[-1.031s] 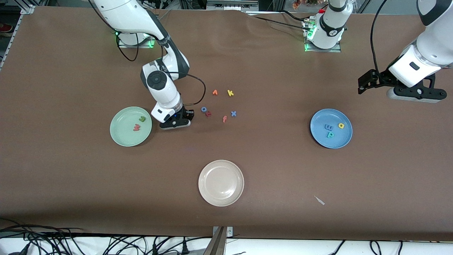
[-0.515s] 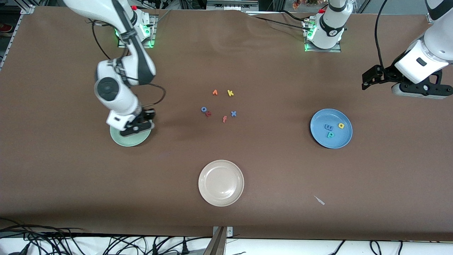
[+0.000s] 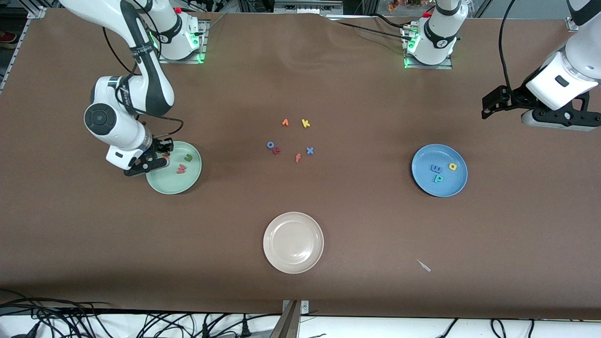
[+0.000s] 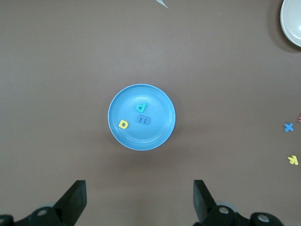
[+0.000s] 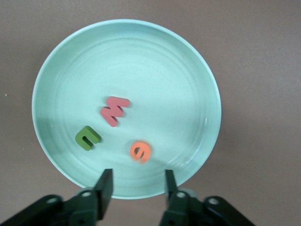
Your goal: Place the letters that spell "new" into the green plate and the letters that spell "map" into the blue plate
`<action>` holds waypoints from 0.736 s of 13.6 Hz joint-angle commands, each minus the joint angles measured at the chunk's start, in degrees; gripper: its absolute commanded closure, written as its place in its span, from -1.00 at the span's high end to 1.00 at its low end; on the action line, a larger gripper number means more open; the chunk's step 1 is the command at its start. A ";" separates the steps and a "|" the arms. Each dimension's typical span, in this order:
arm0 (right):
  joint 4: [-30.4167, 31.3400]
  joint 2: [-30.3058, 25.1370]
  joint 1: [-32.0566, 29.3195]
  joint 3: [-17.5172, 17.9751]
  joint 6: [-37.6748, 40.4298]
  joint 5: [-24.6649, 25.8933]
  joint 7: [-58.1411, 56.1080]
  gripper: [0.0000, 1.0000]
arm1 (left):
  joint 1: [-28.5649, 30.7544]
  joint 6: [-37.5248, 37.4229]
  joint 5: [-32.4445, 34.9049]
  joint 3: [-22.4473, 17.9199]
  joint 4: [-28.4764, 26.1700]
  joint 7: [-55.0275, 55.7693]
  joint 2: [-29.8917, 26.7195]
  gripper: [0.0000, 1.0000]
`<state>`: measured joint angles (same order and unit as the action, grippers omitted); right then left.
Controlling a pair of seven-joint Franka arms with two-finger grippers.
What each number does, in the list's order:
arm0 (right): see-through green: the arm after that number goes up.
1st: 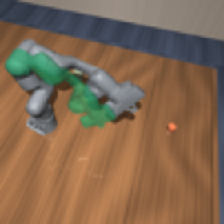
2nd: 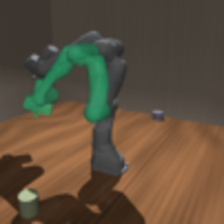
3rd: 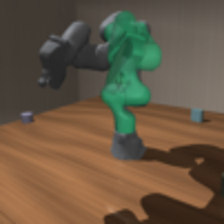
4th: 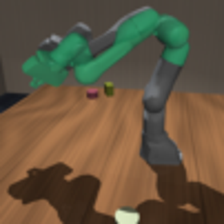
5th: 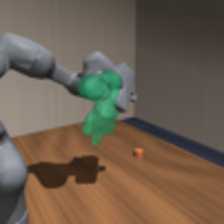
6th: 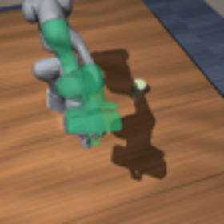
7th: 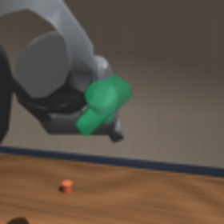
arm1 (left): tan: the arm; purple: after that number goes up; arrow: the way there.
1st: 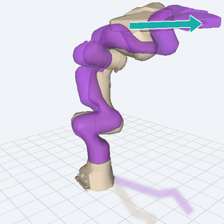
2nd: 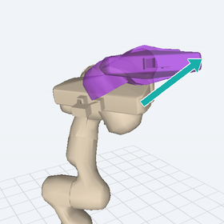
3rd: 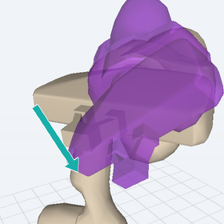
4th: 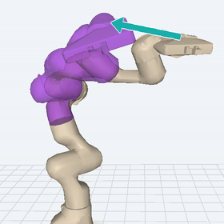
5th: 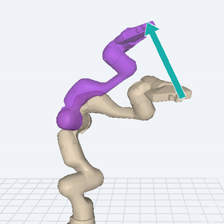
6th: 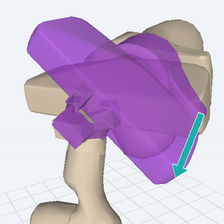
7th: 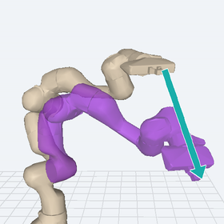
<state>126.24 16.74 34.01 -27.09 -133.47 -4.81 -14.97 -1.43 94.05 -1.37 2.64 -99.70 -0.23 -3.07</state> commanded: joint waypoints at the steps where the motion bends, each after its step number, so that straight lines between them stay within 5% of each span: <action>1: -1.77 -2.23 0.70 -0.77 4.16 -1.08 0.99 0.63 | 0.37 -1.24 0.67 0.08 1.97 -1.26 0.87 1.00; 5: -17.57 -0.14 0.35 -0.69 19.37 -1.08 1.96 0.98 | 0.37 -1.42 0.67 0.08 1.88 -1.35 0.87 1.00; 10: -27.44 1.02 -1.58 -0.77 24.04 -1.08 3.71 1.00 | 0.37 -1.42 0.67 0.17 1.88 -1.35 0.87 1.00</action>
<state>103.02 16.00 33.56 -27.79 -111.90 -4.89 -11.92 -1.43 94.04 -1.37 2.60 -99.62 -0.34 -3.05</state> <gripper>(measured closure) 0.000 0.000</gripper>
